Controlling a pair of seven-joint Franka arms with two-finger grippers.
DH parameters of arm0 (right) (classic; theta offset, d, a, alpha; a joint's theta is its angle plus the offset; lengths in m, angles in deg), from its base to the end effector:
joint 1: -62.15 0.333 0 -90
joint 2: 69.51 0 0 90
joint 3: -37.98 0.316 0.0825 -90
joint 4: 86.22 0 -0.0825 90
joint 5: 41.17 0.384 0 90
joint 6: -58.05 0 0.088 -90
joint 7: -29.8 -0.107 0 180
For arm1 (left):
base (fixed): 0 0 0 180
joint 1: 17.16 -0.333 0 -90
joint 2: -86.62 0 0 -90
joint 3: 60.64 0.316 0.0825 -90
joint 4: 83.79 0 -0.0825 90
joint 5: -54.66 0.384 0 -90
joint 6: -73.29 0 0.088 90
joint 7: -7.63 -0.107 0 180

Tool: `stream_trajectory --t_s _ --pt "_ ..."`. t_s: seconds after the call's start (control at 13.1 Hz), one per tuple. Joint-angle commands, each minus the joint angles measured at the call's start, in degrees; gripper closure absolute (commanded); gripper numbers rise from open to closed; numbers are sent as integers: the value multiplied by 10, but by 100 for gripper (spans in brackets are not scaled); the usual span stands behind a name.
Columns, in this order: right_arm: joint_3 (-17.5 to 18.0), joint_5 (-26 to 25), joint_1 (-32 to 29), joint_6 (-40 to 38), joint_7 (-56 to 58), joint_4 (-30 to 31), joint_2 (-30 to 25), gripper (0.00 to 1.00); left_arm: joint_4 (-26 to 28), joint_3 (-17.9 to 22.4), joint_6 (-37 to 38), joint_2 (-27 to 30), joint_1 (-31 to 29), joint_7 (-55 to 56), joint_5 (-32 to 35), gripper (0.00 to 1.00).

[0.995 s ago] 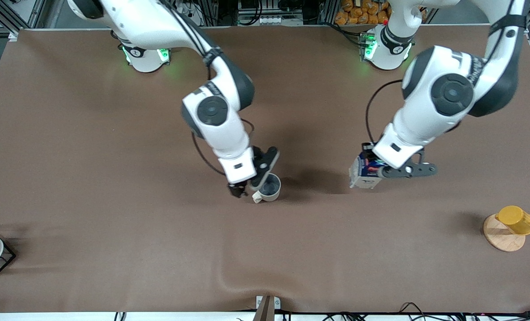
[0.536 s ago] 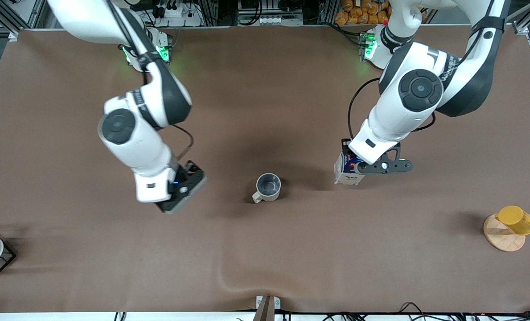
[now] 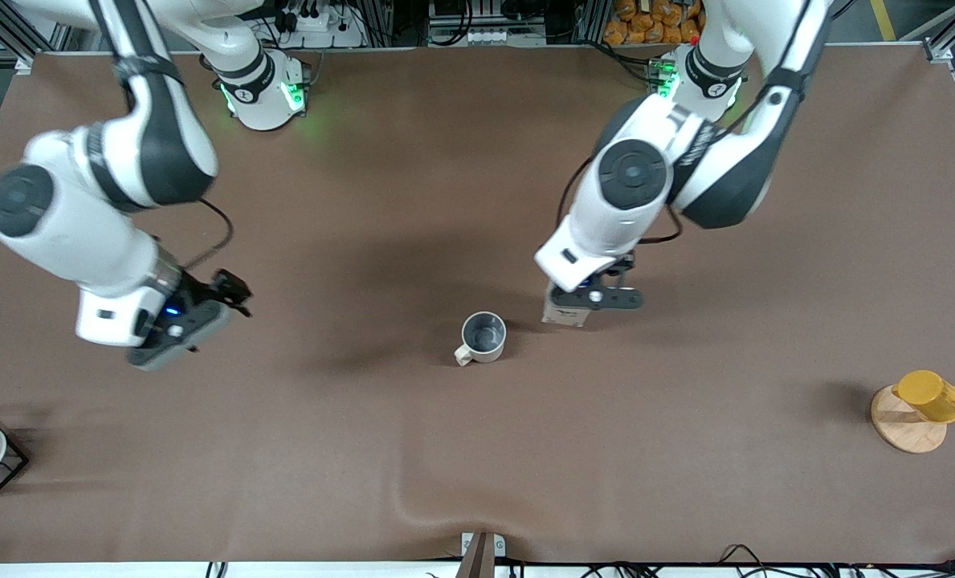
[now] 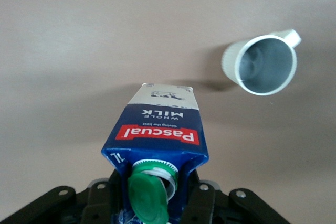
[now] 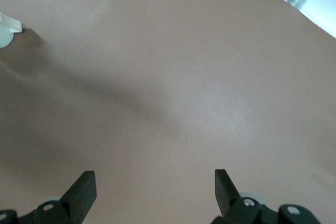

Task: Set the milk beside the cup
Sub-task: 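Withdraw the right gripper while the left gripper carries the carton toward the mug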

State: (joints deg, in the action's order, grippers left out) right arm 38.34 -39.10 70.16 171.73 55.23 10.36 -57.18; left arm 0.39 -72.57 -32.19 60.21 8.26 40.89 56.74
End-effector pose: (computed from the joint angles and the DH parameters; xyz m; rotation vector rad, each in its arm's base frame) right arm 0.6276 0.0943 0.4784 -2.9877 -0.8860 -0.1365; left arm 0.5555 -0.3930 0.4124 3.1344 -0.1019 -0.1545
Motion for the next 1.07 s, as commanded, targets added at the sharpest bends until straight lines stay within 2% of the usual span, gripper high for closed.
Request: stream_trajectory --t_s 0.0,0.15,0.46,0.77,0.99 --pt "10 5 -40 -41 -58 30 -58 0 -32 4 10 -33 44 57 -6 53" --pt "11 5 -64 -84 -99 29 -83 0 -33 6 10 -55 72 111 -2 53" --pt "12 4 -84 -165 -182 23 -128 0 -37 5 -8 -68 82 117 -3 53" --pt "10 -2 -84 -240 -243 -28 -127 0 -63 5 -62 -99 87 117 -4 53" --pt "3 -1 -86 -264 -266 -38 -128 0 -71 10 -63 -109 100 117 -4 54"
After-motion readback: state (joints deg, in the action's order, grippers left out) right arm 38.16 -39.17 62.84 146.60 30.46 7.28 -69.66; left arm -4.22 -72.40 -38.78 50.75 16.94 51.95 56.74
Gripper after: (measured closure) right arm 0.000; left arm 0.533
